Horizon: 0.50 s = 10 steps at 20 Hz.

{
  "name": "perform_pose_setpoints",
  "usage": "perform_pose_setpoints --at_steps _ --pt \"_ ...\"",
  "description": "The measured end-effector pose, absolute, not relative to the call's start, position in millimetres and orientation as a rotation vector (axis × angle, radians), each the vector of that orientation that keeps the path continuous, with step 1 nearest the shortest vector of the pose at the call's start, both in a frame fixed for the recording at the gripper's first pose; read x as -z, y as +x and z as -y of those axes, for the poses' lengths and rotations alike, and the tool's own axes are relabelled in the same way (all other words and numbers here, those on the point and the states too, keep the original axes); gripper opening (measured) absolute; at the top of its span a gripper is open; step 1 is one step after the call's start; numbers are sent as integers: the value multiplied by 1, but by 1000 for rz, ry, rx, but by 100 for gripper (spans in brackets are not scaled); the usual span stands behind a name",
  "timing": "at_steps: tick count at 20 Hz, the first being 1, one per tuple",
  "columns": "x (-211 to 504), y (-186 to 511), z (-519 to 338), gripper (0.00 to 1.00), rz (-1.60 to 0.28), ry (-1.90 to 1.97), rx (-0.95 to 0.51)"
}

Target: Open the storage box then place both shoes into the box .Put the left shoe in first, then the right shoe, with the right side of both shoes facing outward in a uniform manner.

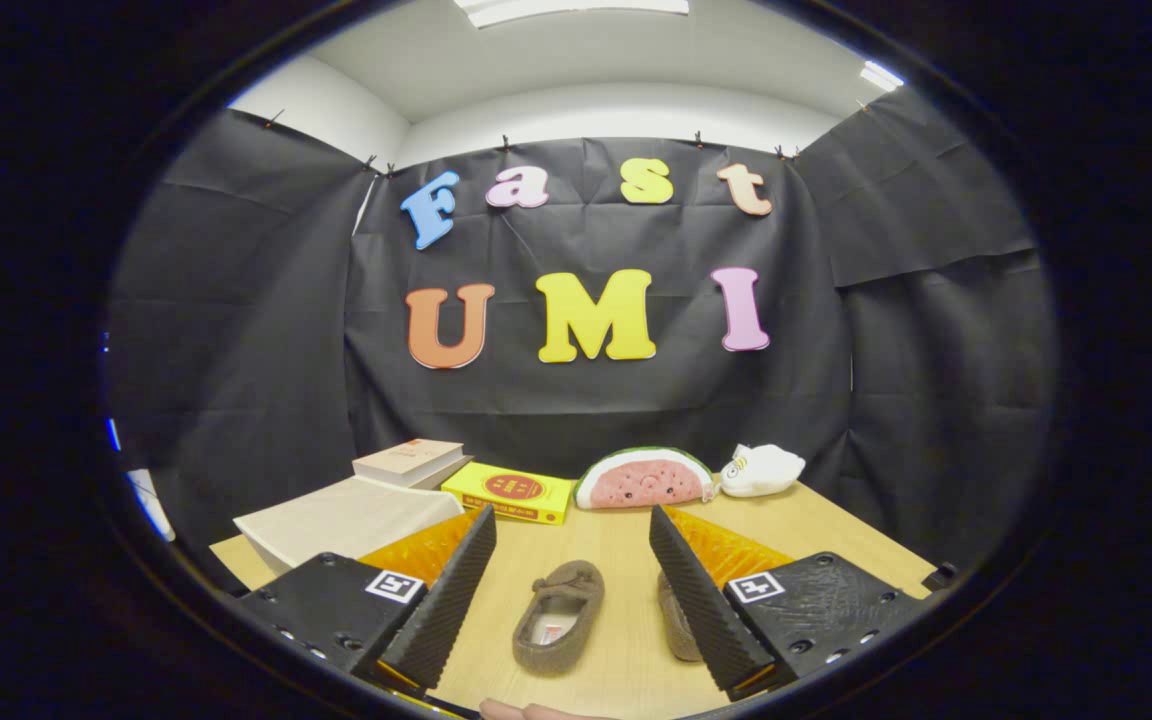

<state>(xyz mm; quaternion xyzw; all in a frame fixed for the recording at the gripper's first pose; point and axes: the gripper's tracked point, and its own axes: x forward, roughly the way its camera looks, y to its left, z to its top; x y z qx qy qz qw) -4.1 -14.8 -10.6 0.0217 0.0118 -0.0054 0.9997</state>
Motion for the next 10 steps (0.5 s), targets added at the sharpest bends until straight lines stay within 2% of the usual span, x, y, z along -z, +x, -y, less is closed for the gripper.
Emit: perform_pose_setpoints --at_steps 6,10 --pt "17 1 22 95 -39 52 29" --pt "26 9 15 95 -84 76 -12"
